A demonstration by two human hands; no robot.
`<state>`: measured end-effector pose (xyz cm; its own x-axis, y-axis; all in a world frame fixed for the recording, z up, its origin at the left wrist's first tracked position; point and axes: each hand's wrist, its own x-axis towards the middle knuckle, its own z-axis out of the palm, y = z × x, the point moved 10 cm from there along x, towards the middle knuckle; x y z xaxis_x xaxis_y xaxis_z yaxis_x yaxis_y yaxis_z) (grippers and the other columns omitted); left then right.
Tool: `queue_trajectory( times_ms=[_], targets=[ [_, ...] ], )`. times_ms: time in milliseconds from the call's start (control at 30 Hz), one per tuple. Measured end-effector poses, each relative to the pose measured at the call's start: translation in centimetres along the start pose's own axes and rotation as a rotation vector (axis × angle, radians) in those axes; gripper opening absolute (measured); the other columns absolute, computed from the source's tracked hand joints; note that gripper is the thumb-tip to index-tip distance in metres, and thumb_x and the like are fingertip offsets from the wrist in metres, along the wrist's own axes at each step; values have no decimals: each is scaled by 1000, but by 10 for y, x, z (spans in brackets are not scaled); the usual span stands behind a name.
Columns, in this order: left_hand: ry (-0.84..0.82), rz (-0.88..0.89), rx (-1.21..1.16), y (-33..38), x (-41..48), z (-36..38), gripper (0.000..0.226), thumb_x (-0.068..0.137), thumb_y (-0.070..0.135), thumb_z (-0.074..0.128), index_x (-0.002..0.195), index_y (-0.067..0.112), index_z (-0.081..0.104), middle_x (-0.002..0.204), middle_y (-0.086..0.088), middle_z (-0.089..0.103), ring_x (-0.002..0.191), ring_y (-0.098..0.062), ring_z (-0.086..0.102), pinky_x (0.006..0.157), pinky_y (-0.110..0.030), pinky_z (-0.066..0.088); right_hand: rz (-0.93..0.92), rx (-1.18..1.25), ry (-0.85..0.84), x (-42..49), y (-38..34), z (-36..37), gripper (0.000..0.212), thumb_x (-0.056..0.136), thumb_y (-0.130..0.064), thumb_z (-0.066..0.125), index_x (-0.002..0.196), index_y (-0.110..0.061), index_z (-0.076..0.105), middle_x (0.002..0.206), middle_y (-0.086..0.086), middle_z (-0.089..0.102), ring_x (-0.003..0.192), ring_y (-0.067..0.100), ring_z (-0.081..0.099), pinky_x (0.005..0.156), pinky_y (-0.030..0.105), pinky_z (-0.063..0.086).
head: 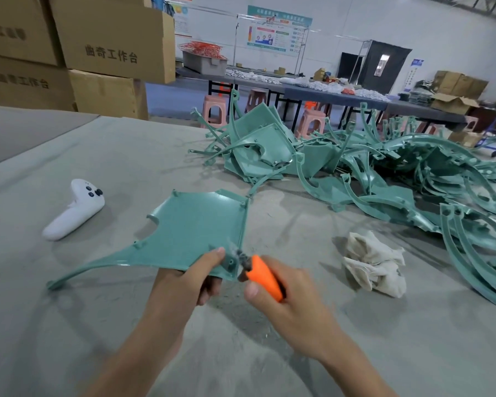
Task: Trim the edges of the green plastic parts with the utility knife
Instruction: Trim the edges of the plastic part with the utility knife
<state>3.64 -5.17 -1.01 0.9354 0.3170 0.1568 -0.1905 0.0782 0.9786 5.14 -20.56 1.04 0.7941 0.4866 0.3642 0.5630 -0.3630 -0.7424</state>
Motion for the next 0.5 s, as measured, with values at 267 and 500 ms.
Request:
queue_trajectory(
  times_ms=[267, 500],
  targets=[
    [-31, -7, 26, 0, -5, 7, 32, 85, 12, 67, 55, 22, 65, 47, -2, 54, 38, -10, 42, 38, -17, 33, -17, 119, 103, 1, -8, 1, 39, 85, -53, 67, 83, -14, 62, 59, -1, 56, 52, 17, 42, 50, 30, 35],
    [-204, -64, 35, -3, -12, 25, 31, 75, 38, 62, 54, 16, 63, 48, -11, 54, 42, -19, 47, 42, -24, 36, -26, 429, -38, 2, -11, 17, 19, 98, -15, 63, 80, -12, 57, 67, 0, 70, 67, 16, 71, 65, 16, 49]
  ],
)
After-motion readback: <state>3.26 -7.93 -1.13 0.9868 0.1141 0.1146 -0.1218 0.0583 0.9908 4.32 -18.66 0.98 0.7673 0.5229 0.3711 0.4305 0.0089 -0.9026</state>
